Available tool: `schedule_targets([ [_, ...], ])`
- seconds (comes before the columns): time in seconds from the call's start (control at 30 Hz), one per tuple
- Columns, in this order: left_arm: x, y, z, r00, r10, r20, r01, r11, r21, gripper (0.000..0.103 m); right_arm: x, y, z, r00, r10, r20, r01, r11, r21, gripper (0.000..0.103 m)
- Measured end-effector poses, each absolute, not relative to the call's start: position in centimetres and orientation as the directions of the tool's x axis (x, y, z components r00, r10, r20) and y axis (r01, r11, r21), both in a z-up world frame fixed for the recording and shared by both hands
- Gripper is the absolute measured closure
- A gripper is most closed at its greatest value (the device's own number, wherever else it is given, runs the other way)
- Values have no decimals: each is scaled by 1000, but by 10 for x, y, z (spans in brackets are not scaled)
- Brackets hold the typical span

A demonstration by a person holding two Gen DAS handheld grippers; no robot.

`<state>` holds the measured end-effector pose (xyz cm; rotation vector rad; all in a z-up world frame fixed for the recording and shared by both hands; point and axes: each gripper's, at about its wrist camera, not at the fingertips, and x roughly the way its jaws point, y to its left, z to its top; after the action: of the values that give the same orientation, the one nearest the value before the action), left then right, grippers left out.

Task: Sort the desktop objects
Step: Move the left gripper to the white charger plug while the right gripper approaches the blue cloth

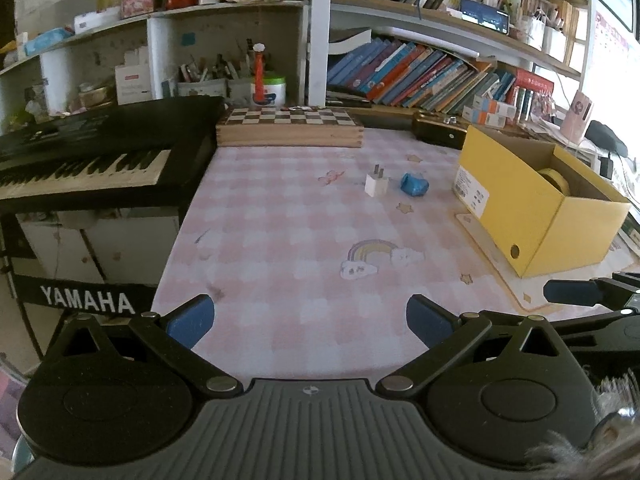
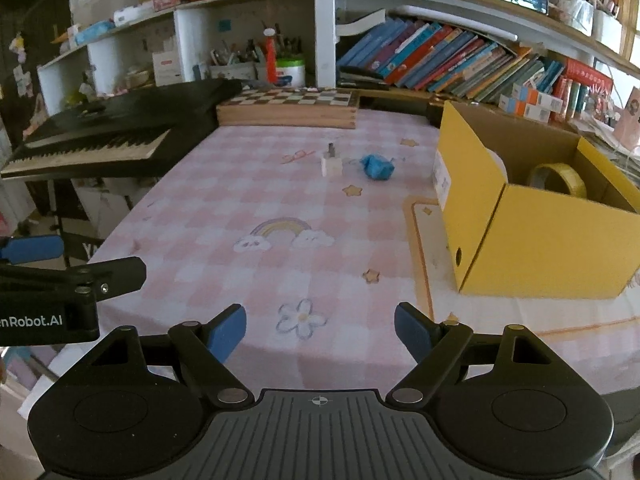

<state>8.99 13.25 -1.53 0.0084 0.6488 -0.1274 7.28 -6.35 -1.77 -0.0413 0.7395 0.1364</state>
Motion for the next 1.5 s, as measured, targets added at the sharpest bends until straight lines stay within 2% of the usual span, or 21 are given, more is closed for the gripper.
schedule_targets([
  [0.1,109,129,-16,787,-120,-605,128,991,-30,0,88,-66,-18,731,107,-674,-137,991,8,20],
  [0.17,122,127,-16,786,-126,-605,137,990,-28,0,98,-68,-18,734,106,-671,-135,991,9,29],
  [0.33,152,121,-14,785,-133,-605,150,988,-22,1,128,-71,-18,728,116,-676,-142,990,16,39],
  [0.67,218,98,-17,775,-147,-614,183,983,-4,3,203,-86,-16,747,85,-659,-113,994,0,42],
  [0.73,230,91,-19,773,-161,-614,202,979,-3,7,219,-88,-15,748,88,-657,-109,994,9,47],
  [0.8,246,83,-23,766,-177,-618,226,974,1,18,236,-90,-15,747,95,-658,-111,994,18,53],
  [0.87,264,72,-29,757,-196,-624,254,967,5,24,253,-91,-16,739,101,-666,-112,993,27,61],
  [1.0,296,52,-40,743,-221,-632,298,954,17,33,283,-95,-16,726,101,-680,-109,994,31,62],
  [1.43,364,13,-76,687,-267,-676,376,926,16,52,333,-103,-40,633,84,-769,-68,996,53,62],
  [1.5,368,9,-80,682,-270,-680,384,923,18,60,338,-104,-43,621,80,-779,-59,997,56,62],
])
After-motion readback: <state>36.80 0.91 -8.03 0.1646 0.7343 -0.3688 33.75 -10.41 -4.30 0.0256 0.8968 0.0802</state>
